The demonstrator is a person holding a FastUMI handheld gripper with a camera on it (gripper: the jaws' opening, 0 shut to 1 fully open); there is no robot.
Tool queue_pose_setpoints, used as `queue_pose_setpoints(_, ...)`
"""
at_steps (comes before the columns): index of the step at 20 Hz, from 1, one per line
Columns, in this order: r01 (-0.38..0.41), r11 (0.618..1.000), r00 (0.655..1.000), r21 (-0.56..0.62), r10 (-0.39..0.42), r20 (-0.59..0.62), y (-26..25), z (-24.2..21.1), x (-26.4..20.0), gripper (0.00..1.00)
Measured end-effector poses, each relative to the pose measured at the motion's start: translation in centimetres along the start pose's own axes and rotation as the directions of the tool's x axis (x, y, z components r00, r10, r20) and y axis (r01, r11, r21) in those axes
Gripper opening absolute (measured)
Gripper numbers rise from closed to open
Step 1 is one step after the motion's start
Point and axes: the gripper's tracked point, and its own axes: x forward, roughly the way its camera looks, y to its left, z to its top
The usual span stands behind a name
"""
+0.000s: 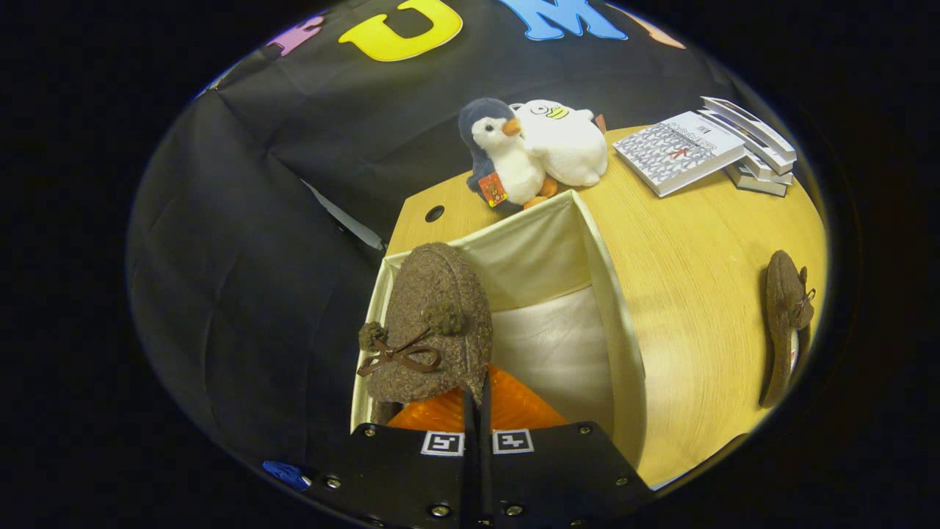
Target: Open the storage box then place both shoes into the box .Put the left shoe in first, then the right shoe, with the right side of both shoes facing outward in a uniform manner.
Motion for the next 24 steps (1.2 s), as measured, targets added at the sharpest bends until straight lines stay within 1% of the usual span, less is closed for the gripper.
queue_pose_setpoints(6, 0.016, 1.0, 0.998, -0.012, -0.017, -0.063, -0.3, -2.1, 2.3, 0.0)
queue_pose_setpoints(7, 0.013, 1.0, 0.997, -0.02, -0.015, -0.075, -0.3, -2.4, 2.4, 0.04)
queue_pose_setpoints(8, 0.002, 1.0, 0.997, -0.025, -0.004, -0.083, 0.0, -2.7, 2.6, 0.04)
queue_pose_setpoints(9, -0.02, 0.999, 0.995, -0.027, 0.017, -0.095, 0.5, -2.8, 2.2, 0.07)
queue_pose_setpoints(12, -0.099, 0.995, 0.99, -0.032, 0.095, -0.107, 1.9, -2.7, 1.6, 0.56)
queue_pose_setpoints(14, -0.136, 0.99, 0.986, -0.043, 0.131, -0.099, 2.7, -2.6, 0.6, 0.99)
queue_pose_setpoints(18, -0.164, 0.979, 0.986, -0.117, 0.16, -0.046, 2.5, -0.9, -2.7, 0.98)
queue_pose_setpoints(21, -0.156, 0.972, 0.987, -0.176, 0.161, 0.015, 1.4, 0.8, -5.5, 0.98)
queue_pose_setpoints(24, -0.168, 0.966, 0.982, -0.196, 0.181, 0.053, 0.2, 1.9, -8.0, 0.98)
